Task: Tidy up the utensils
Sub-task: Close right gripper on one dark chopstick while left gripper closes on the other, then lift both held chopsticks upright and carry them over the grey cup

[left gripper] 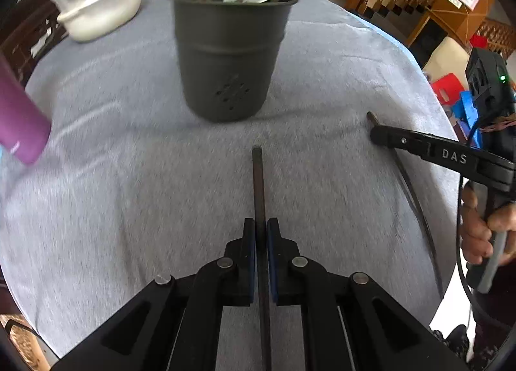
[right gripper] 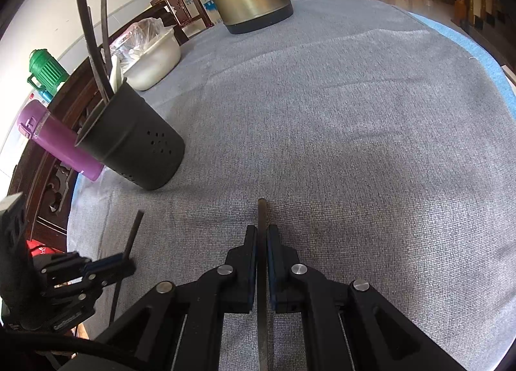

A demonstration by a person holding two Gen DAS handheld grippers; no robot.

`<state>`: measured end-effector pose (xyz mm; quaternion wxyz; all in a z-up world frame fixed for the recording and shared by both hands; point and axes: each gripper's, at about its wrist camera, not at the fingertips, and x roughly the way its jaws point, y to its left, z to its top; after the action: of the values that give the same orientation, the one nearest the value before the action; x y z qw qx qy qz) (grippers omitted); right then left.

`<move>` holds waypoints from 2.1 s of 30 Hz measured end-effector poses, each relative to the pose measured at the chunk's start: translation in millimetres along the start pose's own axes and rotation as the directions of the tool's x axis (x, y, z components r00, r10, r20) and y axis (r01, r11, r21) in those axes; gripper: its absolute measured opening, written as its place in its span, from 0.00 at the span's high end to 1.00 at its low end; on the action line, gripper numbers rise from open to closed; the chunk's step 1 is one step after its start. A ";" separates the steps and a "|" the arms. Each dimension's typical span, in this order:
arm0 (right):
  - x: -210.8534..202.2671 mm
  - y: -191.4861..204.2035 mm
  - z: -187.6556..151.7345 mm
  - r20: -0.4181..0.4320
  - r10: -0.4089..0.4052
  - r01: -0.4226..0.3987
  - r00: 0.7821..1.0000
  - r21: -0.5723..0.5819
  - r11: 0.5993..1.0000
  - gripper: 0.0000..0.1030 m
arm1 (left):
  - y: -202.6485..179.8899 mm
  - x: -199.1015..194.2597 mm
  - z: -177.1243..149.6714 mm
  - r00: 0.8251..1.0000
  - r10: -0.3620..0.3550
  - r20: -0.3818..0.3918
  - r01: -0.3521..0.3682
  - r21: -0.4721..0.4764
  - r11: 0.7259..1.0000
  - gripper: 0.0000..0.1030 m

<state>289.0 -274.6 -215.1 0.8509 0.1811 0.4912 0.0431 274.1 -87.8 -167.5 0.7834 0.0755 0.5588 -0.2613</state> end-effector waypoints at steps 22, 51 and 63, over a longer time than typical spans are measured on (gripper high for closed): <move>7.2 5.6 9.1 -0.047 -0.036 0.035 0.998 -0.018 0.999 0.93 | -7.9 24.7 54.9 1.000 0.007 -0.004 -0.007 0.017 1.000 0.82; -26.5 73.7 28.0 0.107 -0.062 0.081 0.992 -0.182 0.980 0.94 | 31.2 -89.1 53.0 0.949 -0.058 0.308 0.077 -0.050 0.996 0.94; -91.6 110.6 23.9 0.368 0.123 -0.062 0.921 -0.175 0.983 0.94 | 34.4 -155.5 52.7 0.878 0.007 0.478 0.033 -0.075 0.997 0.94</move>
<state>273.8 -201.0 -90.4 0.9383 0.1401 0.3041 0.0870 298.1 -29.6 -12.0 0.8977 -0.0267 0.3591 -0.2540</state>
